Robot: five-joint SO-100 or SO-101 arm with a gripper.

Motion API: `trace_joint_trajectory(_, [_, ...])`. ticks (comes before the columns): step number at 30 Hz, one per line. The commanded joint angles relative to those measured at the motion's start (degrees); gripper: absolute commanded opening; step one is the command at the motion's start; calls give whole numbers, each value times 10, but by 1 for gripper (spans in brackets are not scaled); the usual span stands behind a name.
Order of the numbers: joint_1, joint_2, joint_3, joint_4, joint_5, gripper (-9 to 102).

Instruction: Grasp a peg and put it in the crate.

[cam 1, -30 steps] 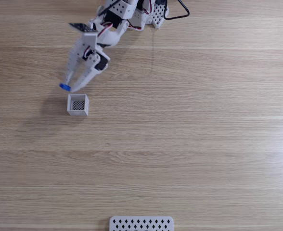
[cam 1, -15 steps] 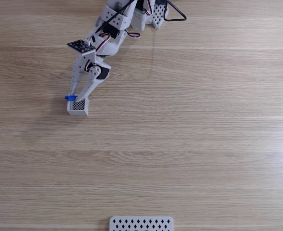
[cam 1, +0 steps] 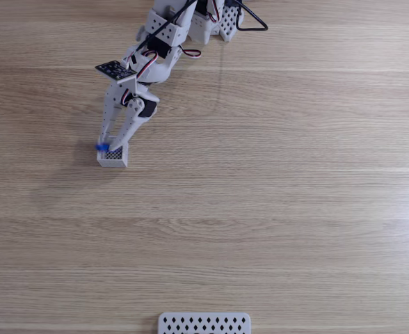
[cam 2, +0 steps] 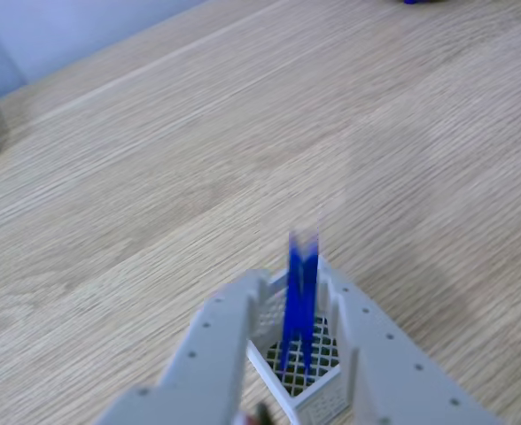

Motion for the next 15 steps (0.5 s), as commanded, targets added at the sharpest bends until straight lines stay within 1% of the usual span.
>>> trace_joint_trajectory(1, [3, 11, -36, -20, 4, 16])
trace_joint_trajectory(3, [4, 11, -35, -20, 5, 14])
trace_joint_trajectory(5, [4, 11, -34, -20, 5, 11])
trace_joint_trajectory(9, [4, 11, -33, -20, 4, -3])
trace_joint_trajectory(12, [3, 18, -33, -15, 4, -1])
trace_joint_trajectory(15, [2, 43, -33, 18, 5, -1])
